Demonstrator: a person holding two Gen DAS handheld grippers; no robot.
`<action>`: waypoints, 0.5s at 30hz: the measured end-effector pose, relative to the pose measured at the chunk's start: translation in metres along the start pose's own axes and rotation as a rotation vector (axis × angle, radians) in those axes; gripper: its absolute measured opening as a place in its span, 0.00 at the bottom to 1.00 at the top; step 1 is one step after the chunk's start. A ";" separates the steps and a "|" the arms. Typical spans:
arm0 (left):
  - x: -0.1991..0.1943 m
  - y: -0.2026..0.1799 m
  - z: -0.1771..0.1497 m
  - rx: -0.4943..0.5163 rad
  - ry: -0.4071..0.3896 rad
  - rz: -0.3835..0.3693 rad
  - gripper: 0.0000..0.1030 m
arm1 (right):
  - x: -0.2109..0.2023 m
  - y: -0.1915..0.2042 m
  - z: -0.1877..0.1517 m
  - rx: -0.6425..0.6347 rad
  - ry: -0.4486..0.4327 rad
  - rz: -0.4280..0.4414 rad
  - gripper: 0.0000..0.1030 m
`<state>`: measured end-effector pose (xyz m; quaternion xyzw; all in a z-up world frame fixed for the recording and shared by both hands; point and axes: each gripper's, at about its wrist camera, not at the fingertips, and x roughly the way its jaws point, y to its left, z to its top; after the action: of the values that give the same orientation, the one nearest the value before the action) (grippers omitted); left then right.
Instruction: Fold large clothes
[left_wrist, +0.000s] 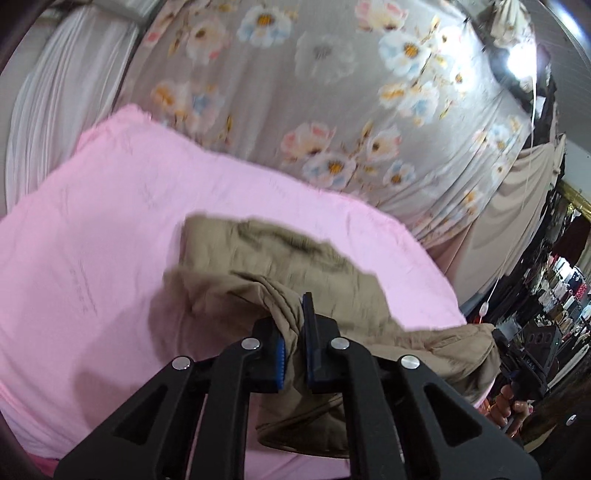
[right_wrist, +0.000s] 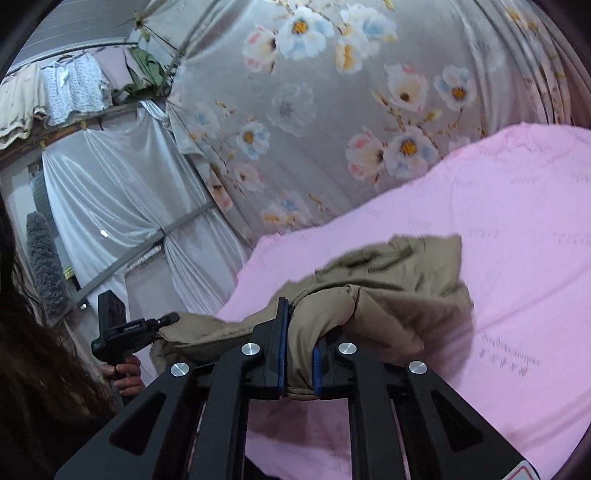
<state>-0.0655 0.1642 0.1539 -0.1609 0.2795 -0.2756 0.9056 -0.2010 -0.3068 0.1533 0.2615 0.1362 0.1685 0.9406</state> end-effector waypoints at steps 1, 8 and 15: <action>0.000 -0.004 0.010 0.010 -0.020 -0.002 0.06 | 0.007 0.000 0.011 -0.007 -0.022 -0.001 0.10; 0.114 -0.003 0.093 0.052 -0.027 0.151 0.07 | 0.117 -0.053 0.075 0.042 -0.073 -0.128 0.09; 0.245 0.049 0.095 0.009 0.121 0.314 0.07 | 0.214 -0.127 0.065 0.160 0.025 -0.269 0.09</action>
<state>0.1810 0.0719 0.1051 -0.0945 0.3541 -0.1412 0.9197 0.0467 -0.3550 0.1032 0.3127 0.1945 0.0329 0.9291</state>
